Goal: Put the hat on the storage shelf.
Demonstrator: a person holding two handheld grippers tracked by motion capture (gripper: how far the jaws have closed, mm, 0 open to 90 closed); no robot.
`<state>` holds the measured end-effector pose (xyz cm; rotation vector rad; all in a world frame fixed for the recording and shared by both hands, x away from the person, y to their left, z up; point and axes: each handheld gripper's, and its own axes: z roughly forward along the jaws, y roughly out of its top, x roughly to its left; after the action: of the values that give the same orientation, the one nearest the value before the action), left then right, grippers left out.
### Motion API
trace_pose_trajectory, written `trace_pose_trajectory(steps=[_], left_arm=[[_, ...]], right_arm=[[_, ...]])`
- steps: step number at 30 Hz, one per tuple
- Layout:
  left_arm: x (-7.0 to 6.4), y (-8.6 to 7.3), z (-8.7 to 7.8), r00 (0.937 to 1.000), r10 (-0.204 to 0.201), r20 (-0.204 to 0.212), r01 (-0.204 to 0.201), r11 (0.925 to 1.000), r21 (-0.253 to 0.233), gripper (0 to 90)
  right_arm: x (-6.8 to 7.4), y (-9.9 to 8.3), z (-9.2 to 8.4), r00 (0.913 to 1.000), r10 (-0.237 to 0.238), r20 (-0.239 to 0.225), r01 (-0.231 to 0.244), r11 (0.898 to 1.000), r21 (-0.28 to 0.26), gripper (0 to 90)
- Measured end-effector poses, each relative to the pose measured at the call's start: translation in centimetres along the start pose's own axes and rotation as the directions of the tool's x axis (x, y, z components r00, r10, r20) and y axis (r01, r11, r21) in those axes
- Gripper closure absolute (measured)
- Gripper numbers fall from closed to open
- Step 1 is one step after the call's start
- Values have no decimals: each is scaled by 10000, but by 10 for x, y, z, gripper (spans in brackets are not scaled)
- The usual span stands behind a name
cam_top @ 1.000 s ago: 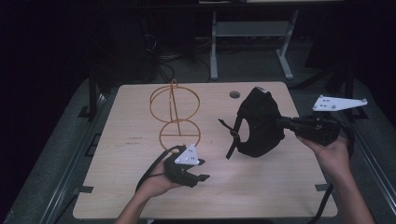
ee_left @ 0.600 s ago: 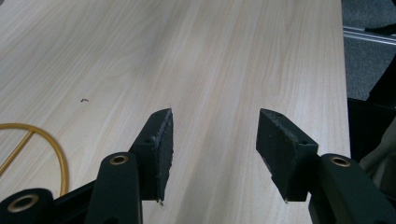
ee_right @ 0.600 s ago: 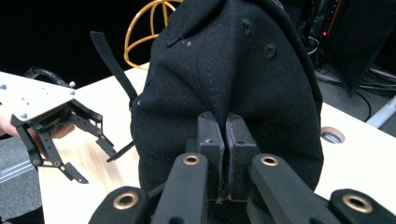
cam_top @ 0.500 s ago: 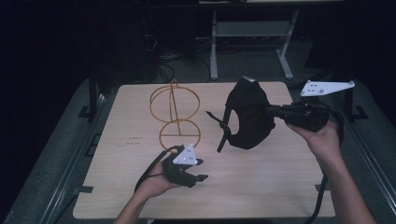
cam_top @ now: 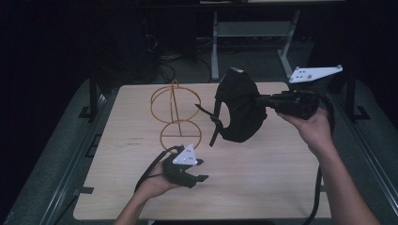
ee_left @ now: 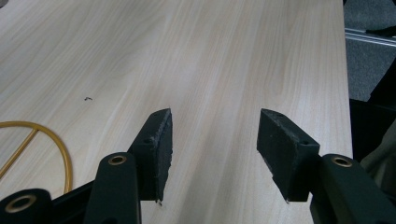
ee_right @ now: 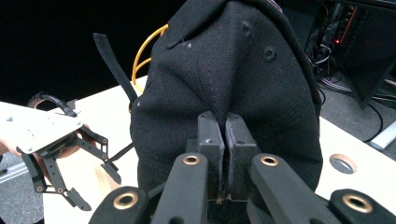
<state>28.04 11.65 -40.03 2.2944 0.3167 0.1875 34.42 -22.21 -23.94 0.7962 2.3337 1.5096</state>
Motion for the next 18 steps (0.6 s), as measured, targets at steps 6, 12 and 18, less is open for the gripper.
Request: trace_pose_trajectory(steps=[6,12,18], left_arm=[[1,0,-1,10000,29,-40,-29,10000,32,454],[1,0,-3,9999,79,-69,-78,10000,55,454],[1,-1,-2,10000,-46,-26,46,10000,65,454]], right_arm=[[2,15,11,9998,-148,-155,150,9998,96,871],[3,30,22,9991,-303,-299,306,9995,114,871],[4,42,32,9983,-380,-439,387,9991,158,871]])
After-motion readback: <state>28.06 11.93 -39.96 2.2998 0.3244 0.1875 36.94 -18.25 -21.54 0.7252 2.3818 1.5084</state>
